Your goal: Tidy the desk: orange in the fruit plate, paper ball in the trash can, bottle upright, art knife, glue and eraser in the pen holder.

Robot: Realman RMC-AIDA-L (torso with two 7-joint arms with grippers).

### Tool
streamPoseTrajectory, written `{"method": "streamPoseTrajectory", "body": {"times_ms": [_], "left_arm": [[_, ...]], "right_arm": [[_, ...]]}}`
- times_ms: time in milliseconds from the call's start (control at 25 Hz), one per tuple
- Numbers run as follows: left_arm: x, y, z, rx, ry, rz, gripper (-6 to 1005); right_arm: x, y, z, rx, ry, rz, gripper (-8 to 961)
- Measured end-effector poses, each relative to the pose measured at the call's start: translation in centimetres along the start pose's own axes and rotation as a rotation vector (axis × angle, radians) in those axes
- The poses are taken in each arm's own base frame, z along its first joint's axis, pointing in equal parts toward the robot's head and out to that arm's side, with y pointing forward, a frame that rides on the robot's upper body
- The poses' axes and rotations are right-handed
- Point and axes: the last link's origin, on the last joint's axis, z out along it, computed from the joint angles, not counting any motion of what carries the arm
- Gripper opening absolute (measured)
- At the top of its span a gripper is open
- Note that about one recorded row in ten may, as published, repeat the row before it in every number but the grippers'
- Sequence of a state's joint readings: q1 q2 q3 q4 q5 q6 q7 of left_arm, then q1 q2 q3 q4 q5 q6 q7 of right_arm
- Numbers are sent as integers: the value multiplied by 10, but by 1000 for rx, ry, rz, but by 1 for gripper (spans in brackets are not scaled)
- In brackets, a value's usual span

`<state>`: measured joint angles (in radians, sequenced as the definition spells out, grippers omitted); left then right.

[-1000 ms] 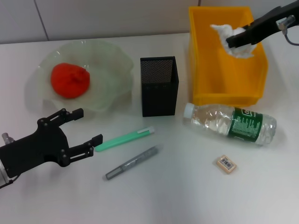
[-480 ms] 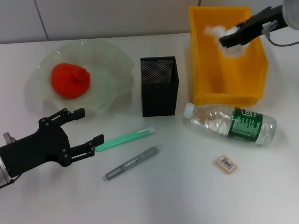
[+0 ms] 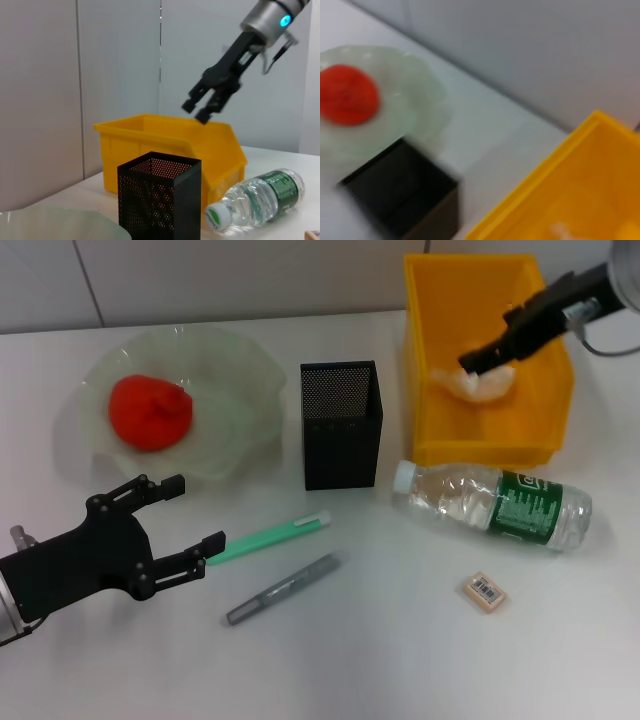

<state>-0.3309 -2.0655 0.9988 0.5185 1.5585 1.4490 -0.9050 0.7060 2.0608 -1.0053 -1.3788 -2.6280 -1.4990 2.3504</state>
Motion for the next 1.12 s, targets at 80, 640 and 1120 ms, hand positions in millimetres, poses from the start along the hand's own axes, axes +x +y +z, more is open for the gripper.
{"method": "streamPoseTrajectory", "body": {"times_ms": [80,640,1120], "left_arm": [[0,0,0,0,0,0,838],[0,0,0,-1,0,0,838],[-1,1,3,-10,-5,-4,837]], "right_arm": [[4,11,-11,-48,39,-29,817],[52,48,-14,-207,318,-220,838],[60,42,-2,-135,357,-232,834]]}}
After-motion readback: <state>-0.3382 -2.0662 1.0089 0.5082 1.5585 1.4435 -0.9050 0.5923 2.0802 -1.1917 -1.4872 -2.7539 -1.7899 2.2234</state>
